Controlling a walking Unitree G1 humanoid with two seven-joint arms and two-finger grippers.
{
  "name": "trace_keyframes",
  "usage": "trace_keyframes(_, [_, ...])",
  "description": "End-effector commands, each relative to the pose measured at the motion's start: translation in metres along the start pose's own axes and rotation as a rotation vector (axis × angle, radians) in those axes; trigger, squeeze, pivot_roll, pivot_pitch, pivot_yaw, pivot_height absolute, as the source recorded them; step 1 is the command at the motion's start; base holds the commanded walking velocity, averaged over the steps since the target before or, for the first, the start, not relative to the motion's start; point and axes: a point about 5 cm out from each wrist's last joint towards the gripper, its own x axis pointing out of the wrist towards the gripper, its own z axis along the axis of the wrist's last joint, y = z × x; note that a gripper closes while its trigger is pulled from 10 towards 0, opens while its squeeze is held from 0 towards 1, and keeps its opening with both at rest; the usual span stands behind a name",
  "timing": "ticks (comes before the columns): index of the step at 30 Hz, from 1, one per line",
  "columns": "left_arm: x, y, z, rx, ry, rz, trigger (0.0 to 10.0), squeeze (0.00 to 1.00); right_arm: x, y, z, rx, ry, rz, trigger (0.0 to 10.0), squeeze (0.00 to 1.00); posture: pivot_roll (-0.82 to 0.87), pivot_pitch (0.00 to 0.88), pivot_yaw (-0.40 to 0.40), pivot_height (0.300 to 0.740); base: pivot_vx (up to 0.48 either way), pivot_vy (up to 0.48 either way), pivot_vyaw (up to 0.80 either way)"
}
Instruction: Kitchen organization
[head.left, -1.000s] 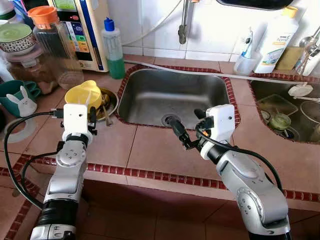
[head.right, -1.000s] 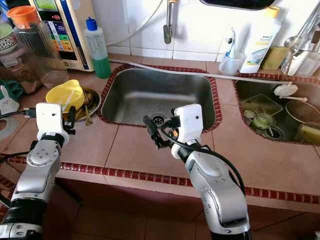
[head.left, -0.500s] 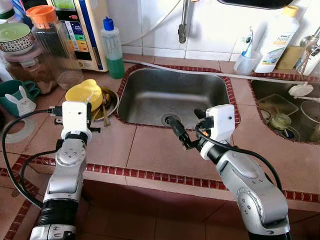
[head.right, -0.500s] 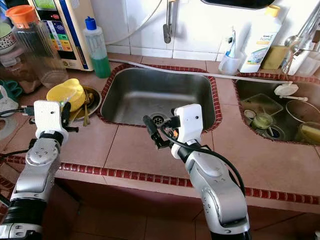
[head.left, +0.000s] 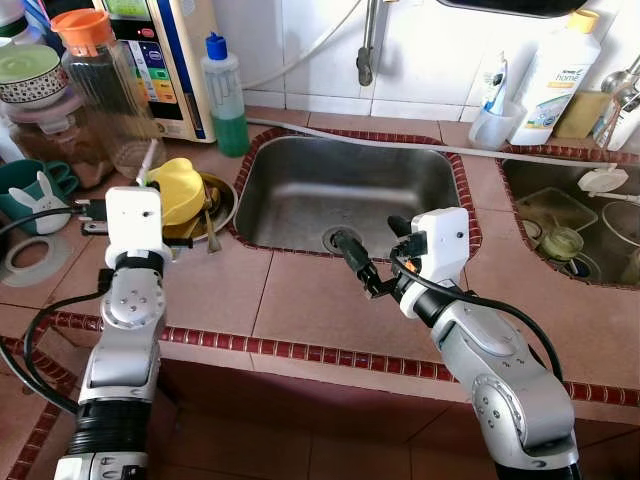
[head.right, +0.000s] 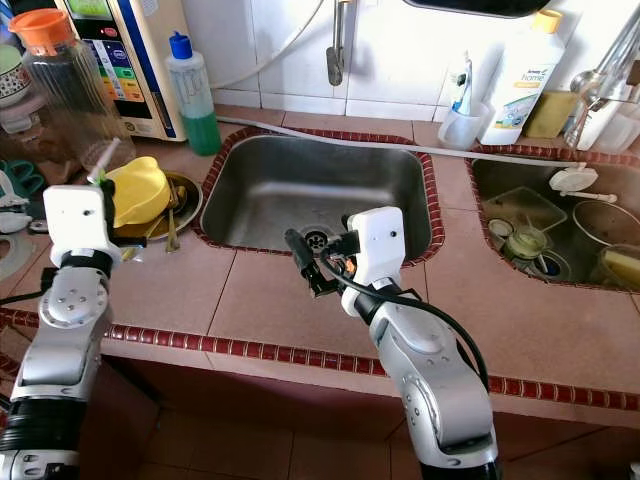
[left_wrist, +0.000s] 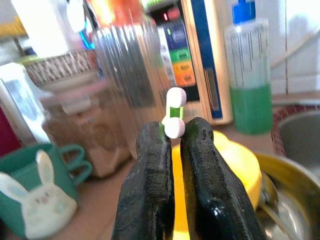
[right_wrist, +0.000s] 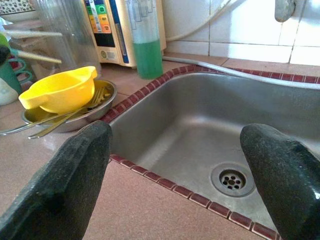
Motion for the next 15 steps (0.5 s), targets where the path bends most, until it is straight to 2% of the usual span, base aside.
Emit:
trace_keyframes(1, [0.000,0.005,0.005,0.019,-0.030,0.020,3.2,0.00,0.001,0.002,0.001,-0.005,-0.006,0.012,10.0,0.00,-0.03,0.117,0.027,0.740,0.000,0.000,0.00])
trace_keyframes(2, [0.000,0.005,0.007,0.019,-0.040,0.024,4.2,0.00,0.002,0.002,0.001,-0.006,-0.006,0.014,10.0,0.00,-0.03,0.115,0.026,0.740,0.000,0.000,0.00])
trace_keyframes(4, [0.001,0.005,0.010,0.015,-0.047,0.024,4.2,0.00,0.002,0.002,0.001,-0.005,-0.006,0.014,10.0,0.00,-0.03,0.113,0.026,0.740,0.000,0.000,0.00])
trace_keyframes(5, [0.001,0.002,0.018,0.008,-0.077,0.011,9.6,0.00,0.003,0.001,0.000,-0.004,-0.008,0.012,10.0,0.00,-0.03,0.111,0.025,0.740,0.000,0.000,0.00])
trace_keyframes(6, [0.001,0.002,0.018,0.008,-0.077,0.011,9.6,0.00,0.003,0.001,0.000,-0.004,-0.008,0.012,10.0,0.00,-0.03,0.111,0.025,0.740,0.000,0.000,0.00])
trace_keyframes(7, [0.001,-0.002,0.024,-0.015,-0.097,-0.005,10.0,0.00,0.003,0.001,0.000,-0.003,-0.011,0.011,10.0,0.00,-0.03,0.110,0.025,0.740,0.000,0.000,0.00])
trace_keyframes(10, [0.001,-0.014,0.040,-0.103,-0.138,-0.061,10.0,0.00,0.004,0.000,0.001,0.000,-0.021,0.005,10.0,0.00,-0.02,0.106,0.023,0.740,0.000,0.000,0.00])
trace_keyframes(12, [-0.001,-0.025,0.053,-0.175,-0.169,-0.122,10.0,0.00,0.005,-0.001,0.002,0.006,-0.031,-0.004,10.0,0.00,-0.02,0.105,0.022,0.740,0.000,0.000,0.00])
trace_keyframes(15, [-0.002,-0.041,0.068,-0.351,-0.162,-0.190,10.0,0.00,0.007,-0.004,0.004,0.022,-0.045,-0.024,10.0,0.00,-0.02,0.102,0.019,0.740,0.000,0.000,0.00])
